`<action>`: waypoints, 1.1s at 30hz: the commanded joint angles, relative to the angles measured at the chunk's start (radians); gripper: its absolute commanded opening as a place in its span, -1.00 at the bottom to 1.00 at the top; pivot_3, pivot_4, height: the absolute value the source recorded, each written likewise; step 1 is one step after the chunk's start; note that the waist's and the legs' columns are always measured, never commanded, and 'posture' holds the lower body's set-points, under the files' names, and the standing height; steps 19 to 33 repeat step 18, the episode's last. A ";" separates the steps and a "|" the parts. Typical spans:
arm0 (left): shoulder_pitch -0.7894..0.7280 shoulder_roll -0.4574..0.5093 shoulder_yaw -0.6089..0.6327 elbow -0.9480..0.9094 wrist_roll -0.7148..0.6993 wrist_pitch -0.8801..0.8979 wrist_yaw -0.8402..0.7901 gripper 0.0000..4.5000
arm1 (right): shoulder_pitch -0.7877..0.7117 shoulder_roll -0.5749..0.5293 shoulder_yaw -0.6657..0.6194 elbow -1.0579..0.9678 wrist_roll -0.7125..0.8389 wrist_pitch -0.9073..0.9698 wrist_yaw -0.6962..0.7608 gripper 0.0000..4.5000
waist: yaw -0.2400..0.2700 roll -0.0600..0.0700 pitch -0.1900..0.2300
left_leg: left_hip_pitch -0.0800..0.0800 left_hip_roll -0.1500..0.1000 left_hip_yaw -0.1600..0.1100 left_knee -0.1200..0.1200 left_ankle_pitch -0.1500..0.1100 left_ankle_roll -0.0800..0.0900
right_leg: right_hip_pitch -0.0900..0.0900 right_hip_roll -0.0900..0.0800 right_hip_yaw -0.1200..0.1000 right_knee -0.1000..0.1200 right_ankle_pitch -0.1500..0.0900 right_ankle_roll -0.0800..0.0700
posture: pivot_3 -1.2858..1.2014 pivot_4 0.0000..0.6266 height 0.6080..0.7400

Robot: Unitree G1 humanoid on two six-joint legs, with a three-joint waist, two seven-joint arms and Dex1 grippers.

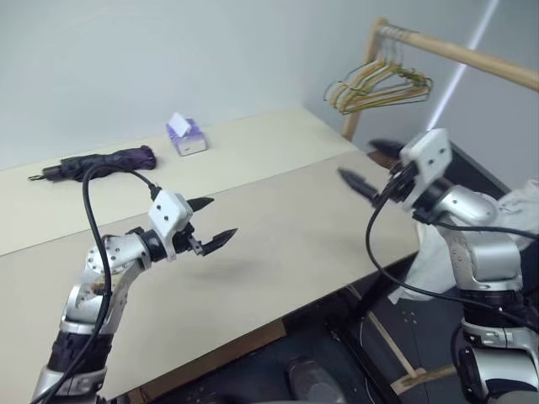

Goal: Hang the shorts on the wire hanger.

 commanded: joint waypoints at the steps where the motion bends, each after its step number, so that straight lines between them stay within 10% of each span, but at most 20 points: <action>1: 0.066 0.030 0.081 -0.130 -0.019 0.036 0.038 1.00 | -0.065 0.003 0.061 0.061 0.003 -0.052 0.144 0.99 | 0.045 0.000 0.002 | 0.000 0.000 0.000 0.000 0.000 0.000 | 0.000 0.001 0.000 0.000 0.002 -0.003 | -0.01 -0.97 1.00; 13: 0.188 0.045 0.148 -0.272 -0.070 0.114 0.059 1.00 | -0.103 0.037 0.099 0.157 -0.058 -0.136 0.216 0.99 | 0.263 0.001 0.003 | -0.010 0.001 0.007 0.001 0.001 -0.003 | -0.014 0.000 -0.001 0.001 0.005 -0.010 | 0.03 -0.95 1.00; 33: 0.152 0.063 0.115 -0.243 -0.050 0.107 0.046 1.00 | -0.074 0.025 0.086 0.132 -0.065 -0.138 0.219 0.99 | 0.272 0.001 0.003 | -0.011 0.001 0.010 0.001 0.002 -0.004 | -0.015 0.003 -0.001 0.001 0.007 -0.012 | 0.02 -0.96 1.00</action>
